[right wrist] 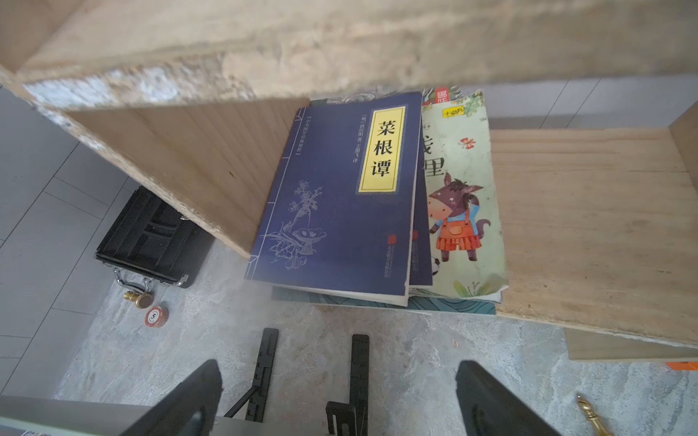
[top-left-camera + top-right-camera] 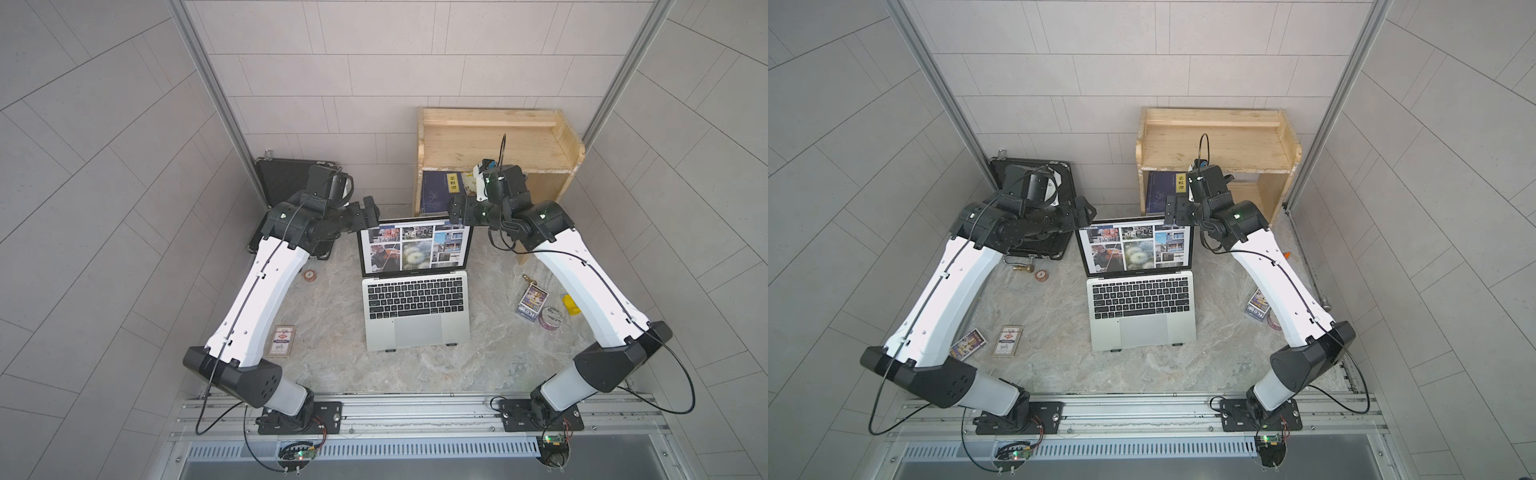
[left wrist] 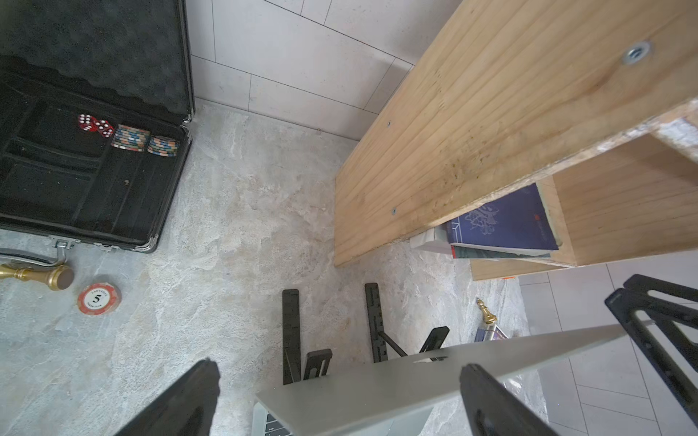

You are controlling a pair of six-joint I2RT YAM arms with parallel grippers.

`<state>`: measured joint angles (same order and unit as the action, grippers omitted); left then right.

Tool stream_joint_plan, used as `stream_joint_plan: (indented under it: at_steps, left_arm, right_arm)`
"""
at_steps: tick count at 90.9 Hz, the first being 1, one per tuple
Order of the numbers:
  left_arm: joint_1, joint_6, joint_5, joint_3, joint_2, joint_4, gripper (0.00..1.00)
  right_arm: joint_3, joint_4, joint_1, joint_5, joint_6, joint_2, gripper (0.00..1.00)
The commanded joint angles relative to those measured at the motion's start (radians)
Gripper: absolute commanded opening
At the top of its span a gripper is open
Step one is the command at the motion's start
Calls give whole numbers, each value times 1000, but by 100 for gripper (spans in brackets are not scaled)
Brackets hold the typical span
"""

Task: Close the laptop lid and set it aside
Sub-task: Close the lid of the laptop.

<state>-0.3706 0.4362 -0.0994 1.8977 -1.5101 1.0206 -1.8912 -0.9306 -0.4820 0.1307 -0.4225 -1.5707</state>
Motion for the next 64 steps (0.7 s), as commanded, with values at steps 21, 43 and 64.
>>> stream_joint_plan:
  at_steps: [21,43,64]
  left_arm:
    - [6,-43,15,-13,-14,49,100]
    - [4,-34,51,-74,35,37,98]
    - [-3,-21,80,-139,95,30,98]
  right_arm:
    - [35,-14,1,-20,8,29,100]
    - [67,-12,0,-23,5,54,100]
    - [109,-1,-6,-27,-2,90,100]
